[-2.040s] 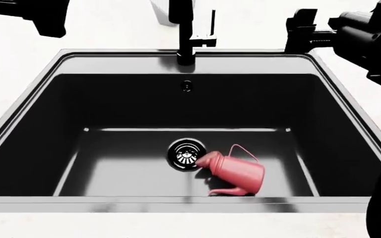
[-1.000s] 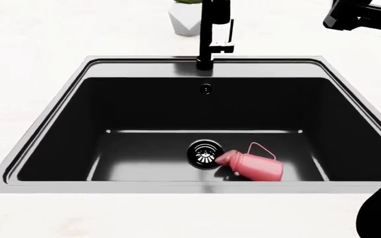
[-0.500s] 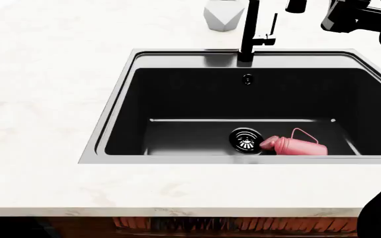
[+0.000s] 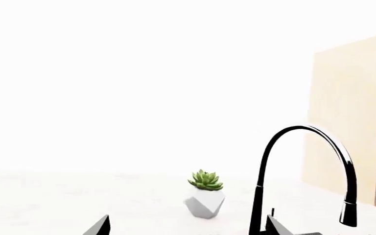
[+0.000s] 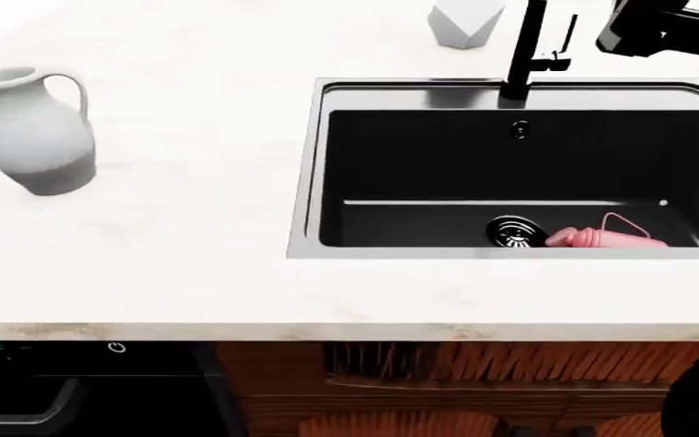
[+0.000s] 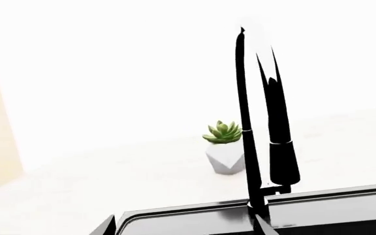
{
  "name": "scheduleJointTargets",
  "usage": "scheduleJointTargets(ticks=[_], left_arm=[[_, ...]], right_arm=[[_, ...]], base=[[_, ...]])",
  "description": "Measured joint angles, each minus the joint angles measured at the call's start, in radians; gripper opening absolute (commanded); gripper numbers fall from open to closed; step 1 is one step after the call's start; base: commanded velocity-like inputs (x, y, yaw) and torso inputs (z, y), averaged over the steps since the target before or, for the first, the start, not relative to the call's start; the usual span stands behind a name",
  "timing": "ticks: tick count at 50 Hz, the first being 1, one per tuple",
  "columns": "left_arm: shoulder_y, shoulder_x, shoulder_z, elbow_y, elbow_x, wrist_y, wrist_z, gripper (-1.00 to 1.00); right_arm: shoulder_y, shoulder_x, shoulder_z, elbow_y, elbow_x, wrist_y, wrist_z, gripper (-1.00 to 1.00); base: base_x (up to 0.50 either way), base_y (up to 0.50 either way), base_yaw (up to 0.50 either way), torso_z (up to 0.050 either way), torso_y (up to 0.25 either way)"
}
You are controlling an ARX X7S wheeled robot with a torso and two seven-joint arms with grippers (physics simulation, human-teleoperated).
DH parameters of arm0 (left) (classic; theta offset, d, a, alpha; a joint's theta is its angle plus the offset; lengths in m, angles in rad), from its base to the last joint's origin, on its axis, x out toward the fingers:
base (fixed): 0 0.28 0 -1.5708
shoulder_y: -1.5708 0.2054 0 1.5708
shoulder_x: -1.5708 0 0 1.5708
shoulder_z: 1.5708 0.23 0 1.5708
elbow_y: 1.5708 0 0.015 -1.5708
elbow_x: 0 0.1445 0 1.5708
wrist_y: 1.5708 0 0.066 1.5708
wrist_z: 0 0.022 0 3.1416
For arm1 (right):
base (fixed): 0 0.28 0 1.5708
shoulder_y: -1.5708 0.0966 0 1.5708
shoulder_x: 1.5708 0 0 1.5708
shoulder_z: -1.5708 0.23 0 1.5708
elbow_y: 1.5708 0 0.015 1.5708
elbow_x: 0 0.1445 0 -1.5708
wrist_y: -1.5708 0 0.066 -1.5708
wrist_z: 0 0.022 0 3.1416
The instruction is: Pick the jug and teapot and place them in the sink. Then turn on the water.
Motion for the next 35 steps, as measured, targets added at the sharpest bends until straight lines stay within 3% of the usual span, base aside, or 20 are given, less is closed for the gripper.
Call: scheduleJointTargets(ticks=[25,35], left_arm=[[-0.001,-0.003,0.004,-0.002,-0.005,0.003,0.014,1.00],[-0.002,-0.005,0.006,-0.005,-0.013,0.003,0.019,1.00]], right_arm=[[-0.006,0.001,-0.013,0.013,0.042,-0.031,0.029,1.00],[0.000,0.008,-0.020,0.031,0.041,-0.054,0.037,1.00]], base=[[0.00,0.50,0.00,0.000,0.000],[0.31,0.46,0.00,0.000,0.000]])
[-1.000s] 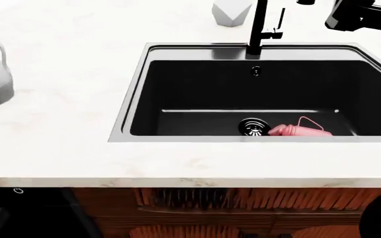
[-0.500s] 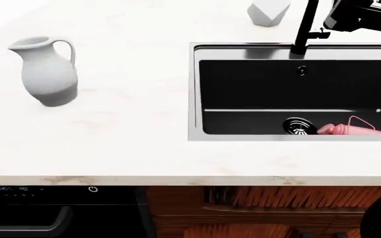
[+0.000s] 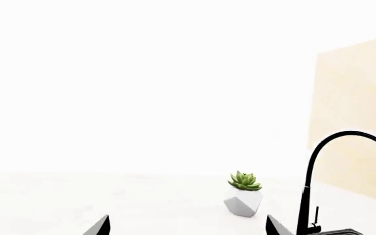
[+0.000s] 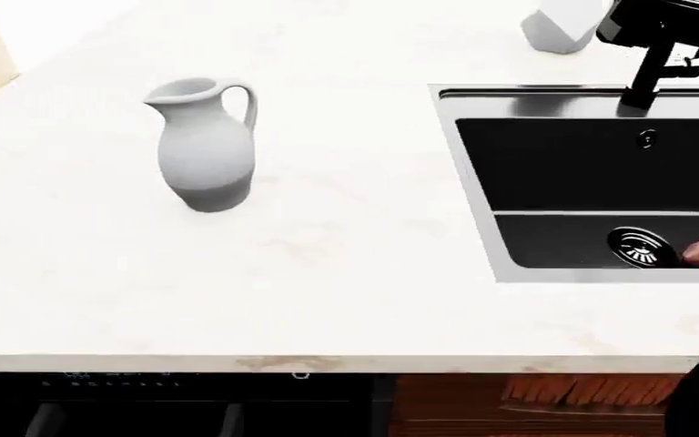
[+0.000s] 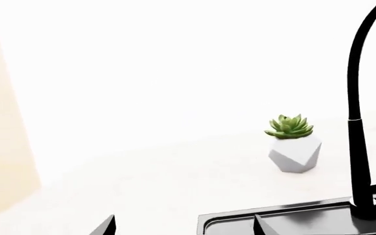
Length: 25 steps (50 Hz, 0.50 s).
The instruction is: Pick the jug and teapot and place them in the sink. Then turn on the water.
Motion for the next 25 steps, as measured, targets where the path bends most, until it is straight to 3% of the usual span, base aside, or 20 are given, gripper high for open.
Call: scheduleJointTargets(ticks=[12,22,25], left_arm=[[-0.001,0.000,0.004,-0.006,-0.016,-0.002,0.007,1.00],[-0.001,0.000,0.004,-0.008,-0.021,-0.001,0.013,1.00],[0.000,-0.002,0.004,-0.010,-0.019,-0.001,0.015,1.00]], right_arm=[[0.004,0.007,-0.013,0.017,-0.009,-0.026,0.007,1.00],[0.004,0.016,-0.027,0.017,-0.013,-0.042,0.013,1.00],[0.006,0.012,-0.025,0.022,-0.006,-0.043,0.017,1.00]], base=[[0.41,0.43,0.00,0.000,0.000],[0.15,0.50,0.00,0.000,0.000],[0.08,0.07,0.00,0.000,0.000]])
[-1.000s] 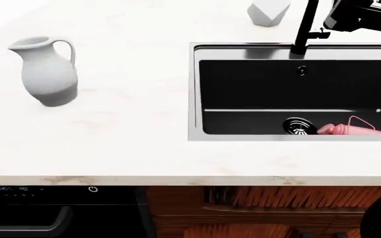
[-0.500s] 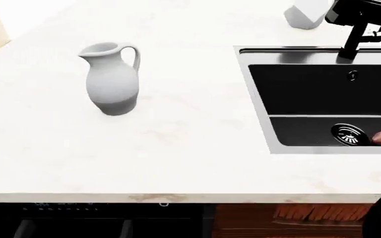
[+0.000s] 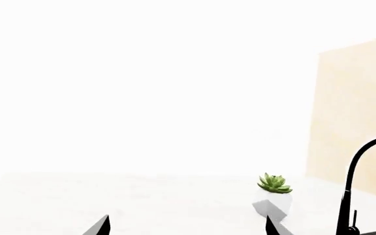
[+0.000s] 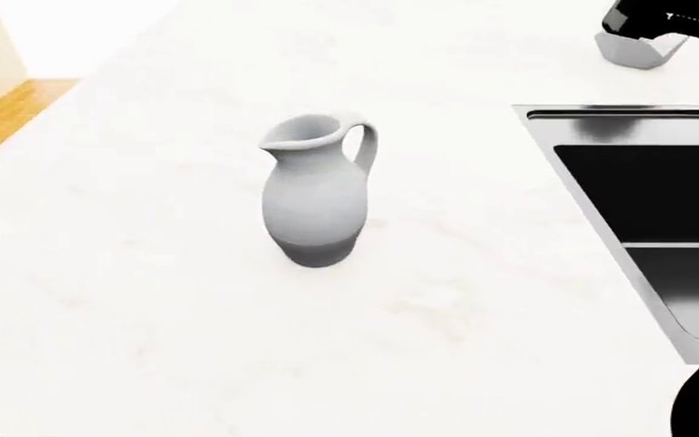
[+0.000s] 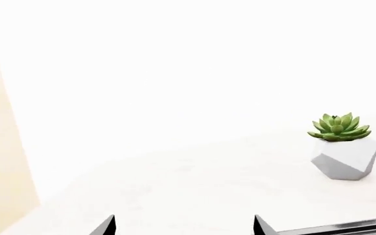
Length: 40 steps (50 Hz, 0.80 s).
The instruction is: Pick the jug and teapot and place them in the sink. Then turn on the water.
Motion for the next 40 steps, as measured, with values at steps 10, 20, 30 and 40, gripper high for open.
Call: scheduleJointTargets(ticks=[10,20,30,40], left_arm=[[-0.011,0.003,0.007,-0.025,-0.051,-0.026,0.094,1.00],[-0.068,-0.007,0.069,-0.110,-0.210,-0.131,0.192,1.00],[-0.151,-0.027,0.177,-0.191,-0.341,-0.252,0.196,1.00],[-0.236,-0.039,0.285,-0.261,-0.427,-0.373,0.191,1.00]], right_arm=[[0.031,-0.014,0.018,0.040,0.020,0.007,0.017,1.00],[0.055,-0.027,0.019,0.060,0.046,0.014,0.022,1.00],[0.068,-0.029,0.023,0.062,0.074,0.027,0.035,1.00],[0.069,-0.027,0.021,0.065,0.089,0.023,0.042,1.00]], base=[[0.00,0.00,0.00,0.000,0.000],[0.00,0.00,0.00,0.000,0.000],[0.00,0.00,0.00,0.000,0.000],[0.00,0.00,0.00,0.000,0.000]])
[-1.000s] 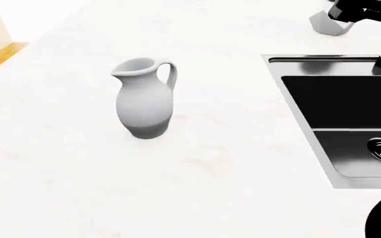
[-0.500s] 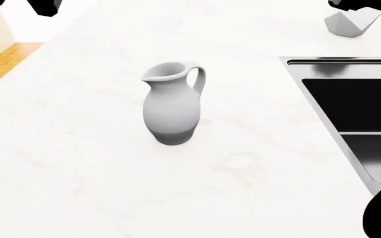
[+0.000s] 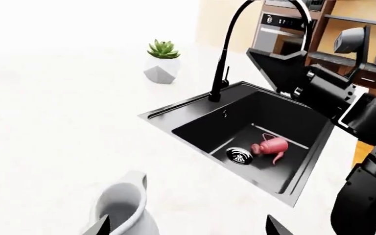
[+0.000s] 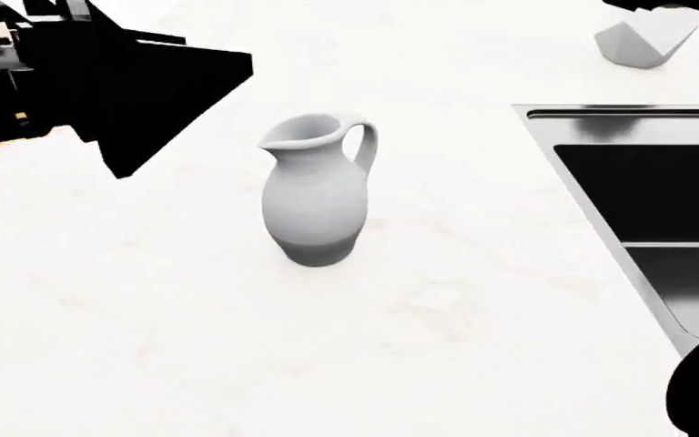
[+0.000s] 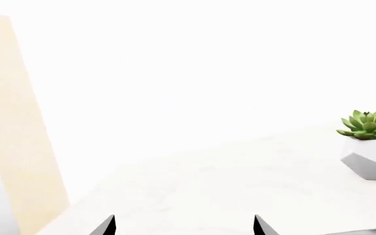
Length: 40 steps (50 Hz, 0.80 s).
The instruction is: Pick the jug and teapot and place them in the sink. Then turn on the water.
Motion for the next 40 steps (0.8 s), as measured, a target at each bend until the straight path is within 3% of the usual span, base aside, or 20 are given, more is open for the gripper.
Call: scheduleJointTargets(ticks=[33,40], left_arm=[[-0.149,-0.023,0.183,-0.040,0.010,-0.160,-0.077,1.00],[0.083,-0.076,0.107,0.118,0.277,-0.044,0.120,1.00]], right_arm=[[-0.009,0.015,-0.006,0.011,0.027,-0.026,0.022,1.00],[-0.014,0.015,0.002,0.017,0.037,-0.028,0.032,1.00]], base=[[0.00,0.00,0.00,0.000,0.000],[0.00,0.00,0.00,0.000,0.000]])
